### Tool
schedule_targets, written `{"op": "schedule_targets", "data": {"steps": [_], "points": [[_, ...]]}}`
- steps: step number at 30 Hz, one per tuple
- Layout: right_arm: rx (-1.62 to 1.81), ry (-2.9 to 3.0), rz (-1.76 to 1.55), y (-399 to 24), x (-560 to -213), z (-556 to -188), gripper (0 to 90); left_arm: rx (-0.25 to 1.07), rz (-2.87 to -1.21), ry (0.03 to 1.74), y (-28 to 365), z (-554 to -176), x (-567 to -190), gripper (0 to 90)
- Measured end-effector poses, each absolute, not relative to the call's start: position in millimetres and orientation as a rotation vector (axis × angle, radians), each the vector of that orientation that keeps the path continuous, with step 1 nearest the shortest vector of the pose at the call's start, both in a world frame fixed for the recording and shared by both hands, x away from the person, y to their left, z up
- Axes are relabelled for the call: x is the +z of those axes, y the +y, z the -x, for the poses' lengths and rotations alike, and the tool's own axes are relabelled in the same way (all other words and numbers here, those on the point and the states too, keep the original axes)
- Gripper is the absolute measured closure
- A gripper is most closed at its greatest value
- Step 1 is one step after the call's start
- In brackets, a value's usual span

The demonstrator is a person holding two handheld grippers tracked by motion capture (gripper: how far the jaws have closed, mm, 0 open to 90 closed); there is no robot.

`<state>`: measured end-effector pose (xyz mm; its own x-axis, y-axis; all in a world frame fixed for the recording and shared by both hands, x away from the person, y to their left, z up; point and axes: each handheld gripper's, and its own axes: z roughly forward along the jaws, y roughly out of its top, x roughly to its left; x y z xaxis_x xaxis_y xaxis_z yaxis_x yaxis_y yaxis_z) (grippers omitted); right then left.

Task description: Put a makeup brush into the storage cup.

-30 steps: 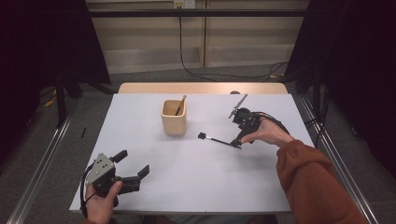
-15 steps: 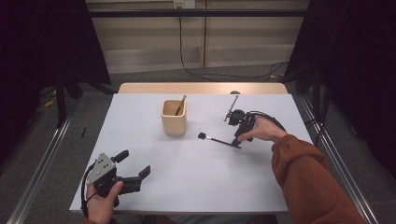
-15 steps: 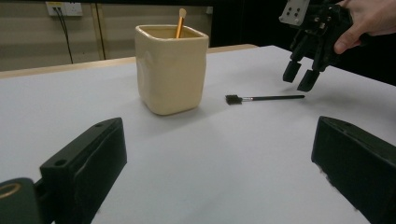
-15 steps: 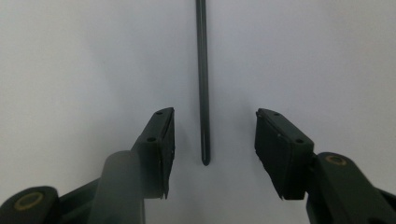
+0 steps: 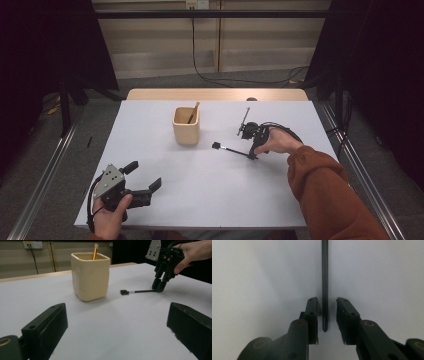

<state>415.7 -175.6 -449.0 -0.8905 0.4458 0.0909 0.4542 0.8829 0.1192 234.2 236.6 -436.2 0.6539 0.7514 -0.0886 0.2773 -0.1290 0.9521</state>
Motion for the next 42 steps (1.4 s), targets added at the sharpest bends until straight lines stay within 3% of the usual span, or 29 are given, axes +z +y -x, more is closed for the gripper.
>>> {"op": "schedule_targets", "data": {"steps": [7, 18, 42], "points": [[-0.163, -3.018, 0.676, -167.7, -449.4, -411.0, 72.5, 0.504, -1.706, 0.844, 235.9, -233.8, -436.3, 3.2], [-0.129, -2.985, 0.759, -166.0, -450.0, -412.7, 85.9, 0.504, -1.712, 0.840, 237.3, -234.2, -436.3, 3.0], [-0.240, -2.942, 0.798, -174.5, -448.0, -411.8, 86.6, 0.504, -1.702, 0.852, 237.8, -234.9, -436.9, 2.6]]}}
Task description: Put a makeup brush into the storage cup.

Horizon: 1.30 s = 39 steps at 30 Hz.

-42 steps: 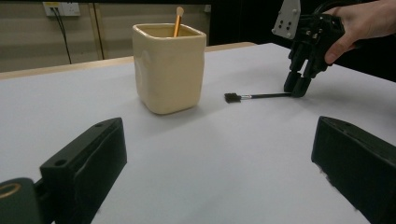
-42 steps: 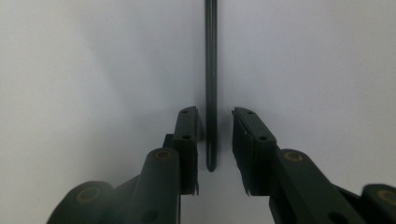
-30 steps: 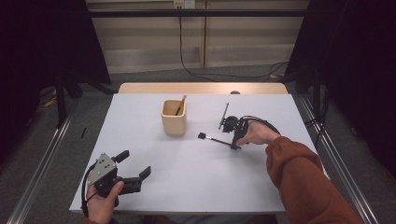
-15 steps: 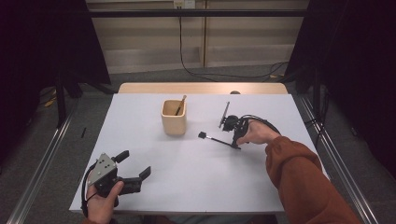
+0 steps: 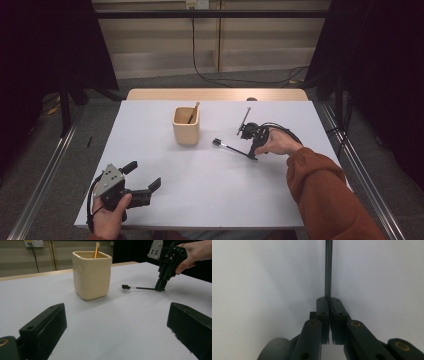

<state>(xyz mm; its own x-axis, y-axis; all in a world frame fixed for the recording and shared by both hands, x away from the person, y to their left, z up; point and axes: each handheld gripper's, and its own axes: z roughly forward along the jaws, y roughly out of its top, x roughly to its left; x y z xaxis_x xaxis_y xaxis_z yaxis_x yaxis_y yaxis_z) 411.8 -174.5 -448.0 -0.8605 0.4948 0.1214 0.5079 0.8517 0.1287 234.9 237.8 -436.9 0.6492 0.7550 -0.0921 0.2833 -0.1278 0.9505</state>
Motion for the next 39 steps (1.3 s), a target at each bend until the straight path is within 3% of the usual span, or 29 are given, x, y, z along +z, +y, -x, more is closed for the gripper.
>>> {"op": "schedule_targets", "data": {"steps": [39], "points": [[-0.858, -2.866, 1.061, -219.8, -430.5, -381.5, 86.5, 0.503, -1.705, 0.849, 236.4, -234.8, -436.3, 2.6]]}}
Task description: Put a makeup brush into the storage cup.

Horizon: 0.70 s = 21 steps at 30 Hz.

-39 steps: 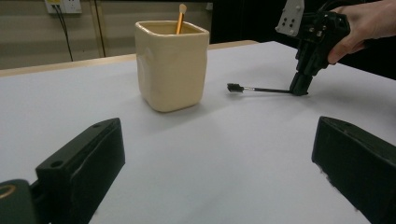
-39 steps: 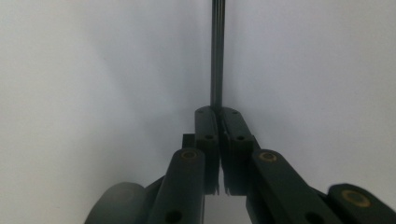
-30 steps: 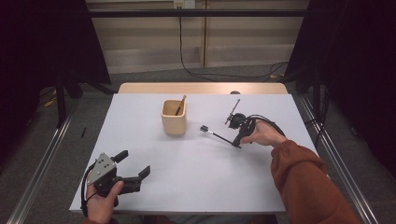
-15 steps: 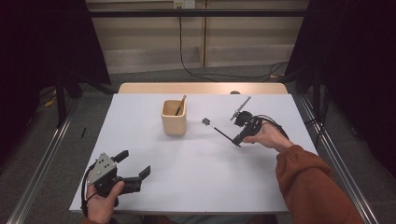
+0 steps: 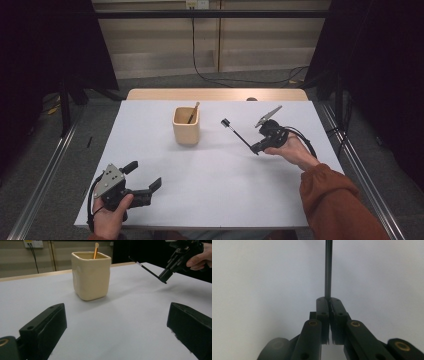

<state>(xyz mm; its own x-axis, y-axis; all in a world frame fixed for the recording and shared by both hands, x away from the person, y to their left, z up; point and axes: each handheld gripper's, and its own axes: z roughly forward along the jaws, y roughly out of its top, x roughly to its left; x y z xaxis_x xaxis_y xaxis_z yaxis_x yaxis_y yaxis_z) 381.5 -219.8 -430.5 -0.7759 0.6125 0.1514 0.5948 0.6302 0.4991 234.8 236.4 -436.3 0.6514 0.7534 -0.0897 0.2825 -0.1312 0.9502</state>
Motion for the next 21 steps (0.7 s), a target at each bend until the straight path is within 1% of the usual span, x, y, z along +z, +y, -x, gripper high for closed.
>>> {"op": "schedule_targets", "data": {"steps": [21], "points": [[1.143, 2.639, -1.052, -230.8, -436.6, -367.6, 86.5, 0.504, -1.707, 0.849, 236.4, -235.3, -436.4, 2.6]]}}
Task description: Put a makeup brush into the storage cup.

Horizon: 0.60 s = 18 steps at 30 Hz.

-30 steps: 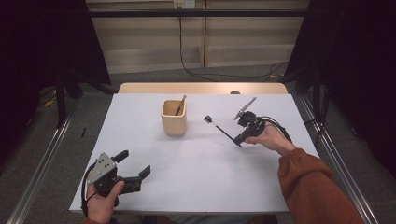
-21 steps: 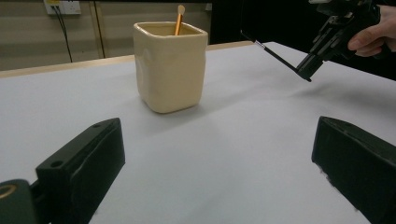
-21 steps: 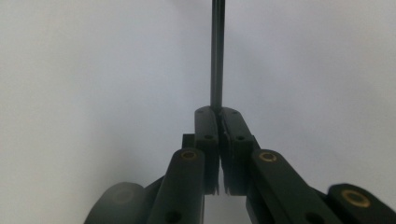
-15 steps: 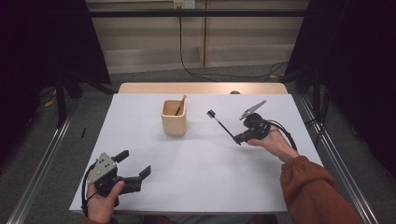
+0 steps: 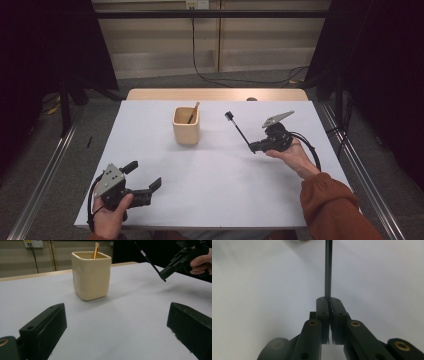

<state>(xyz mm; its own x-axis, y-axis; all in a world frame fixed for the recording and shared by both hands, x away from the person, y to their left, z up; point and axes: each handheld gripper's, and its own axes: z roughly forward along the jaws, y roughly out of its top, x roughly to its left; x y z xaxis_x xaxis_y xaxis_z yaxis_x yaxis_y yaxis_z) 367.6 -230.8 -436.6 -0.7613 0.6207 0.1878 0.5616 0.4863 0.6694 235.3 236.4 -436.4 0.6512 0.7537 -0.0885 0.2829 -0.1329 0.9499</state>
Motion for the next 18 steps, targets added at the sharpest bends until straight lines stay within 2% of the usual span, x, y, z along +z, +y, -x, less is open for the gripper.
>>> {"op": "schedule_targets", "data": {"steps": [18], "points": [[1.447, 2.414, -0.973, -235.1, -434.6, -357.9, 86.5, 0.508, -1.708, 0.848, 237.4, -235.1, -436.2, 2.6]]}}
